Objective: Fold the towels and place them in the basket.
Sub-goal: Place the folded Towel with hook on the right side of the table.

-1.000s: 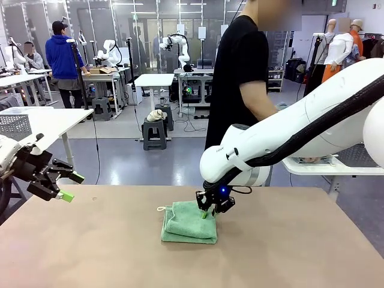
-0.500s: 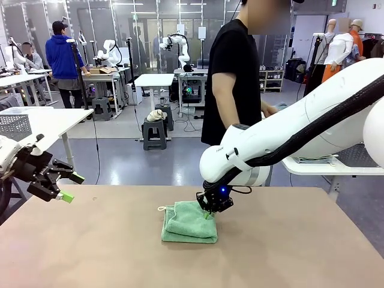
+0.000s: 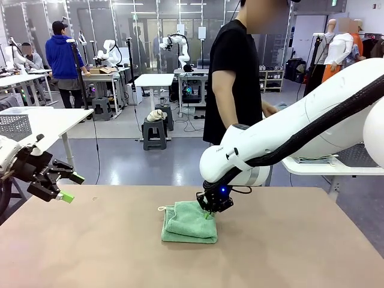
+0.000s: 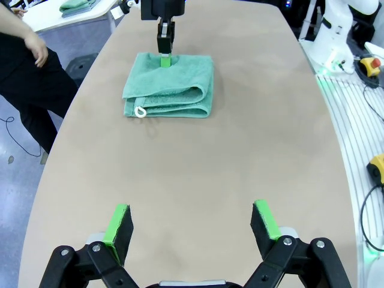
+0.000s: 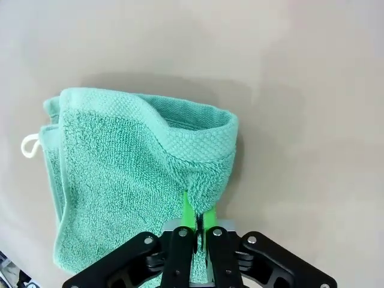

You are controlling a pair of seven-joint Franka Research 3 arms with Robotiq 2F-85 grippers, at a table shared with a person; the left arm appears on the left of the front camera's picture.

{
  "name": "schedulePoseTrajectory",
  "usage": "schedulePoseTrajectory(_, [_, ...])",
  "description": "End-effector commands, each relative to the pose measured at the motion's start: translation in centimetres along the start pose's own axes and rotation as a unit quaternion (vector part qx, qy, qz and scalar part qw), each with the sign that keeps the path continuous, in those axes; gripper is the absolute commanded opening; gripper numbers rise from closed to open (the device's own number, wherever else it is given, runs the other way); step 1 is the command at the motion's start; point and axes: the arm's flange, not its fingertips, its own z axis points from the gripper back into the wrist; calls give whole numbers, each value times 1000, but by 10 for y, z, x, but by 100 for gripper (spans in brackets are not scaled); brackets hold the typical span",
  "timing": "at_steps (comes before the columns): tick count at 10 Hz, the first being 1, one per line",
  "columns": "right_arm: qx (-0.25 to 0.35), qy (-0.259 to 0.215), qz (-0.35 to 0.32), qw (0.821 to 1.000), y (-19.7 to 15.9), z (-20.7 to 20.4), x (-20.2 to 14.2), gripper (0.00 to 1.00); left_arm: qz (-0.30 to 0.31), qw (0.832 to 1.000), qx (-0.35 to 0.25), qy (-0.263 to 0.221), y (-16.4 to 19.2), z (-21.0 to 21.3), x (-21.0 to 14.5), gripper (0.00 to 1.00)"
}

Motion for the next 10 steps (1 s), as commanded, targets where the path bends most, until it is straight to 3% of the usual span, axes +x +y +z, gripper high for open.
schedulePoseTrajectory(1, [5, 20, 34, 999, -39, 18, 7, 5, 0, 1000, 0, -1, 0, 0, 0, 100])
schedulePoseTrajectory(3, [4, 5, 43, 999, -110, 64, 13, 5, 0, 1000, 0, -1, 0, 0, 0, 100])
schedulePoseTrajectory(6, [-33, -12, -5, 999, -218, 122, 31, 5, 0, 1000, 0, -1, 0, 0, 0, 100])
schedulePoseTrajectory(8, [-52, 6, -14, 999, -283, 139, 54, 5, 0, 1000, 0, -1, 0, 0, 0, 100])
schedulePoseTrajectory(10, [-63, 13, -14, 998, -317, 138, 71, 5, 0, 1000, 0, -1, 0, 0, 0, 100])
